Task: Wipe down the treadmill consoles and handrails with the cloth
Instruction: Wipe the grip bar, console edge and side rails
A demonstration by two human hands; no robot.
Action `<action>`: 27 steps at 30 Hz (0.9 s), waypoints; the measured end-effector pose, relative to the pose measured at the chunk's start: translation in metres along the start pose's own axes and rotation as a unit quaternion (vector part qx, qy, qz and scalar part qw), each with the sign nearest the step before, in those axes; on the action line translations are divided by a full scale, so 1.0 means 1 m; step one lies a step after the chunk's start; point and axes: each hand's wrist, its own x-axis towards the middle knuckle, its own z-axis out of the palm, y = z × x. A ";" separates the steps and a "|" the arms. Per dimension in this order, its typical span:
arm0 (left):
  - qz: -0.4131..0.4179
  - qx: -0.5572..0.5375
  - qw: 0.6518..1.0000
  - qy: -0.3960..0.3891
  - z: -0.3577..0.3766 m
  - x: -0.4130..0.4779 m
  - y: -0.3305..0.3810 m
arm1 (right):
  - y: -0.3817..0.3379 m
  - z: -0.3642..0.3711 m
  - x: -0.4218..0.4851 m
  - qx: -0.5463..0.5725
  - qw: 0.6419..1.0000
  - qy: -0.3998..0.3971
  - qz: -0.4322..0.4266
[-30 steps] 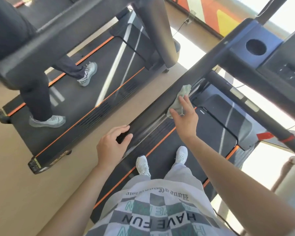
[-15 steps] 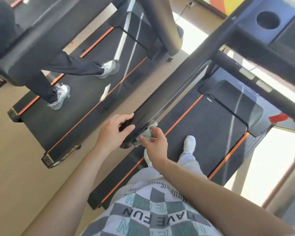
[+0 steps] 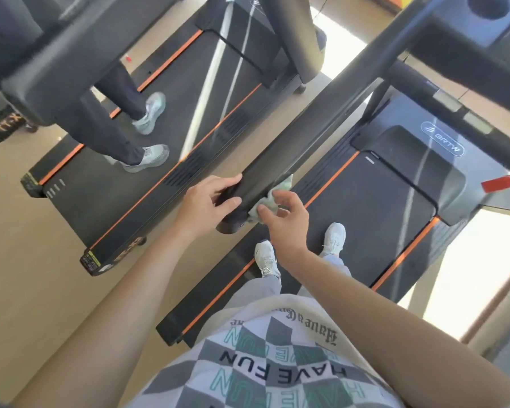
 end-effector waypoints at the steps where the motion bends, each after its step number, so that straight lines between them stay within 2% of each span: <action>1: 0.003 0.003 1.000 0.002 0.001 0.000 -0.001 | 0.007 0.006 -0.008 -0.007 1.000 -0.012 0.011; 4: 0.004 0.023 1.000 0.010 0.003 -0.002 0.000 | 0.028 0.022 -0.027 -0.024 0.995 -0.053 0.076; 6: 0.002 0.025 1.000 0.018 0.005 -0.004 0.001 | 0.039 0.031 -0.034 0.002 0.990 -0.073 0.120; 9: 0.004 0.029 0.999 0.025 0.007 -0.006 0.000 | 0.046 0.034 -0.026 0.034 0.986 -0.057 0.155; 15: 0.014 0.030 0.999 0.040 0.010 -0.009 -0.001 | 0.025 0.002 0.027 0.142 0.978 0.001 0.150; 19: 0.019 0.038 0.998 0.052 0.013 -0.011 0.000 | 0.011 -0.010 0.038 0.173 0.973 -0.011 0.152; 21: 0.016 0.035 0.998 0.059 0.015 -0.012 0.000 | 0.011 -0.011 0.029 0.196 0.957 -0.066 0.203; 24: 0.017 0.032 0.997 0.063 0.017 -0.012 -0.001 | 0.011 -0.010 0.014 0.244 0.908 -0.146 0.307; 27: 0.019 0.033 0.997 0.065 0.018 -0.013 -0.002 | 0.017 -0.009 0.007 0.290 0.863 -0.201 0.363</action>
